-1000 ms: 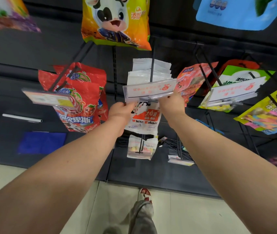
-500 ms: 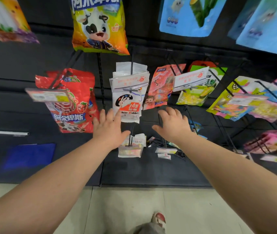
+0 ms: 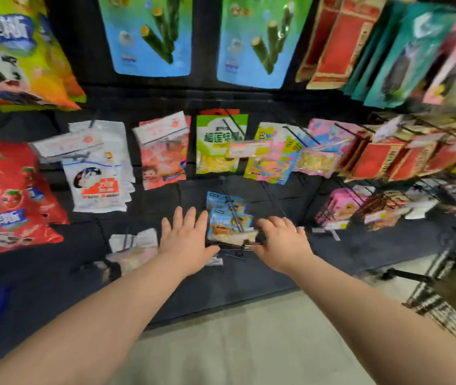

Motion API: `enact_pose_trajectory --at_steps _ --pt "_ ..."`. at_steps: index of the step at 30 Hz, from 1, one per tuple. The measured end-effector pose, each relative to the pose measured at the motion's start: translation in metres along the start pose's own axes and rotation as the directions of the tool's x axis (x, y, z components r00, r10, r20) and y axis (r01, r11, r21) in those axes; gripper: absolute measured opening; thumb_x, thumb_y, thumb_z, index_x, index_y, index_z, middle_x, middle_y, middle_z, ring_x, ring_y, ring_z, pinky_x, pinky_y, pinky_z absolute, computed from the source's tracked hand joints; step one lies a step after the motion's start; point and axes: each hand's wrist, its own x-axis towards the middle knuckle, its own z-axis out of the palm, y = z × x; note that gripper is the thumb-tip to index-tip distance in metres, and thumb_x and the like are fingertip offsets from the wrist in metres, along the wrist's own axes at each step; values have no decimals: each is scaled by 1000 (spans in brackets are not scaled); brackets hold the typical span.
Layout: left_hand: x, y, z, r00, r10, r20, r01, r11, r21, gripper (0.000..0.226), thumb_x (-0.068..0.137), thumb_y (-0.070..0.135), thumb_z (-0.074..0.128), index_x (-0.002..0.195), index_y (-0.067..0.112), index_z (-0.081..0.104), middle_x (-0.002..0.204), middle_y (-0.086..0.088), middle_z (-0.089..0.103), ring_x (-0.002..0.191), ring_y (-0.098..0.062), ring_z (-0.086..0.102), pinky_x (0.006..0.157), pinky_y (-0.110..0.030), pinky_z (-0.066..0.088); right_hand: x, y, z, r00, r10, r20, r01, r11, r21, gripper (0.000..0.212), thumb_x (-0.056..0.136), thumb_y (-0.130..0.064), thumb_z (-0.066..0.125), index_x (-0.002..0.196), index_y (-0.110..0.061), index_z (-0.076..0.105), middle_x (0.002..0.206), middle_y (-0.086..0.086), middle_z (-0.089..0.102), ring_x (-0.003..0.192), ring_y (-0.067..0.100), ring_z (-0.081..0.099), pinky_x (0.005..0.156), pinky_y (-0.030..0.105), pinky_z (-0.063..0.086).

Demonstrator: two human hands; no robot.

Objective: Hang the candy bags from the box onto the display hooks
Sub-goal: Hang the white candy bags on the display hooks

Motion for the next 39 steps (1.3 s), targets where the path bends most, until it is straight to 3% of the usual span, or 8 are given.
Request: enact_pose_trajectory --at_steps 7,14,27,34,39 --pt "-17 222 21 955 287 70 -290 957 32 84 92 61 42 155 21 3 163 -5 3 150 -31 -3 119 -53 7 -108 198 -10 951 308 31 -309 950 37 66 89 -52 50 144 -24 28 151 2 29 143 29 20 111 51 24" --pt "-45 402 39 834 531 150 -539 842 14 82 93 59 42 155 22 2 163 -3 1 150 -30 -7 120 -52 3 -207 341 -13 848 530 15 -530 845 71 63 87 -50 52 141 -24 33 145 2 36 139 28 27 109 50 28" --pt "-4 619 75 589 777 222 -804 592 58 83 92 59 43 155 22 4 163 -4 3 150 -30 -7 119 -53 1 -274 521 1 588 802 100 -806 572 151 66 92 -46 49 148 -24 24 154 3 27 143 28 22 114 51 22" --pt "58 730 74 435 869 236 -898 438 41 80 92 57 44 154 22 7 162 -3 9 150 -30 -1 119 -55 3 -271 628 -16 409 902 141 -907 385 170 57 92 -45 50 143 -27 33 147 2 40 135 25 38 106 42 34" --pt "102 786 82 426 852 303 -896 443 16 79 93 58 43 154 22 8 162 -4 13 150 -29 2 119 -53 5 -270 683 -4 292 925 243 -949 247 197 47 91 -33 49 137 -25 42 140 4 48 121 27 52 95 39 45"
